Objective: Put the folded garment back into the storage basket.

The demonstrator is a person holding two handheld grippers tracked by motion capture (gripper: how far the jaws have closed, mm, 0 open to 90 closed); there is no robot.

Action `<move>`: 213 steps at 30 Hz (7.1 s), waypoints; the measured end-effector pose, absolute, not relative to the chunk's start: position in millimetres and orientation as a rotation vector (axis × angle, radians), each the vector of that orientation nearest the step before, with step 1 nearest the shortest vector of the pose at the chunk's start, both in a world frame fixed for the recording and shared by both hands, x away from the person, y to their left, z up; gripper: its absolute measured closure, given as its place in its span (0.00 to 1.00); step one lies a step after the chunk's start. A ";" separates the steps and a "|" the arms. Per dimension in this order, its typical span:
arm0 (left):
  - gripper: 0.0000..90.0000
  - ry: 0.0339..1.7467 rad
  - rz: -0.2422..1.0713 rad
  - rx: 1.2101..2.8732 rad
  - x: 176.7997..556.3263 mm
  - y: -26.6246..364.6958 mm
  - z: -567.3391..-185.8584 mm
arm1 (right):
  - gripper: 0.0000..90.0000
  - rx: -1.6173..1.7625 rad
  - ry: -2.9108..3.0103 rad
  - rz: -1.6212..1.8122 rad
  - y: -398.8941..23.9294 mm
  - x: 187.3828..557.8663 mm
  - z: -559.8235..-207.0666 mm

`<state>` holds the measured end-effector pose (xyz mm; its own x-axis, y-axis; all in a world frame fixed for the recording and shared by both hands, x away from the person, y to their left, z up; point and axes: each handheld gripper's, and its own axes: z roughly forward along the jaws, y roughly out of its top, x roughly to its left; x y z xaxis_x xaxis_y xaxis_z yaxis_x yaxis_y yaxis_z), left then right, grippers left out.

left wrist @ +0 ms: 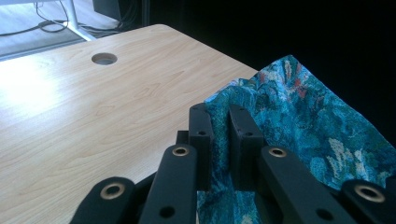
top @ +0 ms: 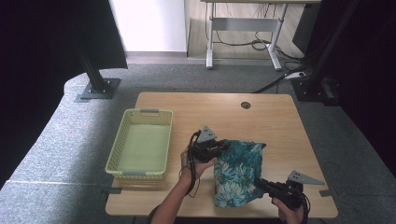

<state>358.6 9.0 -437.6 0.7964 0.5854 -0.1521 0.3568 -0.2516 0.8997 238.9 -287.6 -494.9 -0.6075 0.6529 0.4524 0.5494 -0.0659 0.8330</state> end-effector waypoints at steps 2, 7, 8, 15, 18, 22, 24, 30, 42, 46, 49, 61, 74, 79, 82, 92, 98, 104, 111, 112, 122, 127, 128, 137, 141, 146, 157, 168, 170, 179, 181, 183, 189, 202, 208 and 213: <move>0.90 0.717 0.257 1.869 358.4 9.6 -436.7 | 0.93 1.343 2.085 1.780 -286.8 239.1 -493.6; 0.90 0.715 0.269 1.862 357.9 13.5 -432.1 | 0.93 1.327 2.092 1.774 -283.5 240.3 -489.3; 0.90 0.715 0.269 1.862 357.9 13.5 -432.1 | 0.93 1.324 2.093 1.775 -282.9 240.6 -488.6; 0.90 0.725 0.283 1.861 357.4 19.9 -428.8 | 0.93 1.317 2.098 1.779 -277.9 243.0 -485.3; 0.90 0.731 0.288 1.861 355.1 23.3 -427.3 | 0.93 1.316 2.106 1.774 -275.2 243.9 -483.2; 0.90 0.738 0.297 1.861 353.6 27.5 -425.7 | 0.93 1.302 2.115 1.774 -270.1 243.8 -479.5; 0.90 0.745 0.305 1.859 353.0 32.8 -422.6 | 0.93 1.293 2.118 1.776 -267.7 244.1 -478.0; 0.90 0.746 0.330 1.852 351.0 41.4 -414.1 | 0.93 1.269 2.122 1.782 -261.3 244.8 -471.6; 0.90 0.752 0.360 1.850 349.2 54.1 -405.4 | 0.93 1.248 2.139 1.781 -250.9 249.9 -463.8; 0.90 0.760 0.362 1.845 348.4 58.8 -403.0 | 0.93 1.235 2.145 1.780 -246.8 250.4 -459.3; 0.90 0.758 0.372 1.850 347.4 61.2 -400.9 | 0.93 1.231 2.151 1.777 -243.9 250.6 -458.1; 0.90 0.758 0.381 1.842 347.3 66.5 -395.6 | 0.93 1.220 2.155 1.786 -239.7 253.2 -450.4; 0.90 0.760 0.399 1.853 346.5 73.5 -391.0 | 0.93 1.220 2.168 1.805 -232.0 257.8 -449.5; 0.90 0.764 0.410 1.854 346.7 78.7 -388.8 | 0.93 1.212 2.175 1.807 -226.4 260.4 -448.5; 0.90 0.771 0.414 1.853 347.0 82.5 -388.8 | 0.93 1.209 2.183 1.807 -222.7 261.9 -447.9; 0.90 0.779 0.429 1.852 345.9 93.0 -385.1 | 0.93 1.194 2.198 1.808 -209.9 264.9 -444.3; 0.90 0.786 0.439 1.846 345.4 100.2 -381.6 | 0.93 1.189 2.201 1.814 -204.9 268.1 -441.8; 0.90 0.792 0.445 1.843 344.7 104.0 -380.1 | 0.93 1.176 2.210 1.807 -198.5 269.4 -440.0; 0.90 0.798 0.453 1.837 344.1 110.9 -377.9 | 0.93 1.170 2.211 1.815 -193.7 271.3 -438.1; 0.90 0.799 0.454 1.837 344.0 111.7 -377.9 | 0.93 1.170 2.211 1.819 -192.9 271.6 -437.9; 0.90 0.818 0.457 1.832 344.5 120.8 -380.1 | 0.93 1.159 2.228 1.823 -181.5 274.9 -437.4; 0.90 0.827 0.463 1.829 344.7 125.6 -380.3 | 0.93 1.156 2.231 1.828 -177.1 276.8 -436.5; 0.90 0.827 0.463 1.829 344.7 125.6 -380.3 | 0.93 1.157 2.234 1.827 -175.8 277.1 -436.5; 0.90 0.837 0.477 1.826 342.9 134.0 -379.3 | 0.93 1.145 2.249 1.826 -165.5 280.0 -434.0; 0.90 0.844 0.483 1.825 342.3 137.1 -378.1 | 0.93 1.139 2.256 1.819 -161.0 281.3 -432.6; 0.90 0.845 0.489 1.821 342.1 140.6 -375.7 | 0.93 1.130 2.262 1.820 -155.3 283.2 -430.1; 0.90 0.843 0.500 1.818 342.0 147.3 -369.4 | 0.93 1.118 2.269 1.851 -143.2 288.1 -427.1; 0.90 0.862 0.502 1.795 344.6 159.2 -366.0 | 0.93 1.111 2.271 1.860 -135.3 292.6 -424.0; 0.90 0.862 0.506 1.794 345.0 160.2 -364.9 | 0.93 1.107 2.274 1.863 -133.4 293.5 -422.5; 0.90 0.863 0.526 1.789 344.6 168.8 -358.5 | 0.93 1.089 2.278 1.869 -124.8 297.6 -417.3; 0.90 0.865 0.522 1.787 344.7 170.0 -358.5 | 0.93 1.088 2.278 1.872 -122.6 298.3 -416.8; 0.90 0.867 0.512 1.780 345.2 172.5 -359.1 | 0.93 1.086 2.280 1.872 -120.5 298.9 -416.3; 0.90 0.883 0.511 1.771 345.8 180.5 -361.2 | 0.93 1.082 2.287 1.871 -115.0 301.9 -416.0; 0.90 0.912 0.503 1.759 348.2 196.3 -366.1 | 0.93 1.083 2.311 1.876 -97.9 309.9 -419.2; 0.90 0.926 0.505 1.747 349.8 201.8 -365.1 | 0.93 1.084 2.315 1.872 -93.0 312.7 -418.1; 0.90 0.924 0.511 1.748 351.4 204.1 -362.9 | 0.93 1.081 2.318 1.871 -88.8 314.7 -416.8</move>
<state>351.4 204.1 -362.9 0.6110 0.7863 -0.0918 0.3402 -0.1561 0.9273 314.7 -88.8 -416.8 -0.7671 0.4824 0.4228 0.5151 0.0705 0.8542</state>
